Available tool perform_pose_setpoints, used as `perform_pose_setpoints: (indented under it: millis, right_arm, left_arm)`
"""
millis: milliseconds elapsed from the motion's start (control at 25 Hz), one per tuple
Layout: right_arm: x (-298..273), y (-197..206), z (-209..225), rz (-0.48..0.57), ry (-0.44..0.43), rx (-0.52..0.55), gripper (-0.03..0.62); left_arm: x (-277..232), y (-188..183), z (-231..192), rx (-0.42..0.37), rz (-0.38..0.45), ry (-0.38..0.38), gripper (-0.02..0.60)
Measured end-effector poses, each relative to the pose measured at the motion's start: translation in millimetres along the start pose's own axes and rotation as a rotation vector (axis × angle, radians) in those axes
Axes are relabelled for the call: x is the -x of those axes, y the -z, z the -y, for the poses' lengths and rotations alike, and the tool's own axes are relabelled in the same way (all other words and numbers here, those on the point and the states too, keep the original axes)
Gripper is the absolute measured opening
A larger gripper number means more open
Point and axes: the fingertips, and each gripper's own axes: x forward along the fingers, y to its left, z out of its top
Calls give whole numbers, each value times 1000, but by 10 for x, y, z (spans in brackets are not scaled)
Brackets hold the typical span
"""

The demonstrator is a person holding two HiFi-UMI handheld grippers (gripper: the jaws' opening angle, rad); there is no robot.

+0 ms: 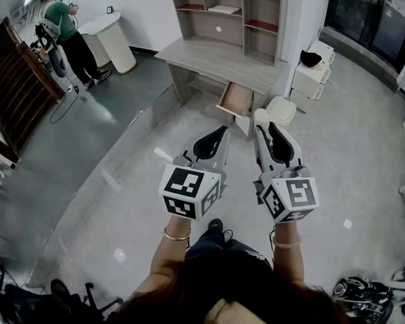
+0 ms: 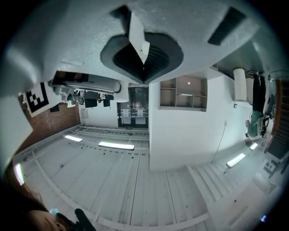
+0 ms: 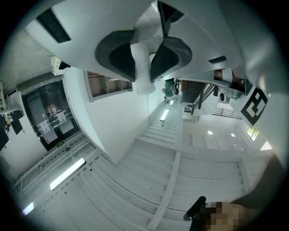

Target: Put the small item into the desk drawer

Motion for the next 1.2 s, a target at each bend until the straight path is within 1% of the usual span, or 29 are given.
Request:
perform_pose_setpoints:
  millis: [240,480,840,1200]
  right_arm:
    - [-332,58,32,0,18,19,104]
    - [-737,250,47,-28,44,40,106]
    - [-1335,424,-45,-37,70,66,106]
    - [-1730,558,-87,-50,128,72,106]
  left_arm:
    - [-213,0,-297,5,-3,12,15]
    - [-423,89,-687,19,-9,26,15]
    - [-643,183,-1263,47,-14,58,15]
    - [-790,221,-1649,67,-14,99,15]
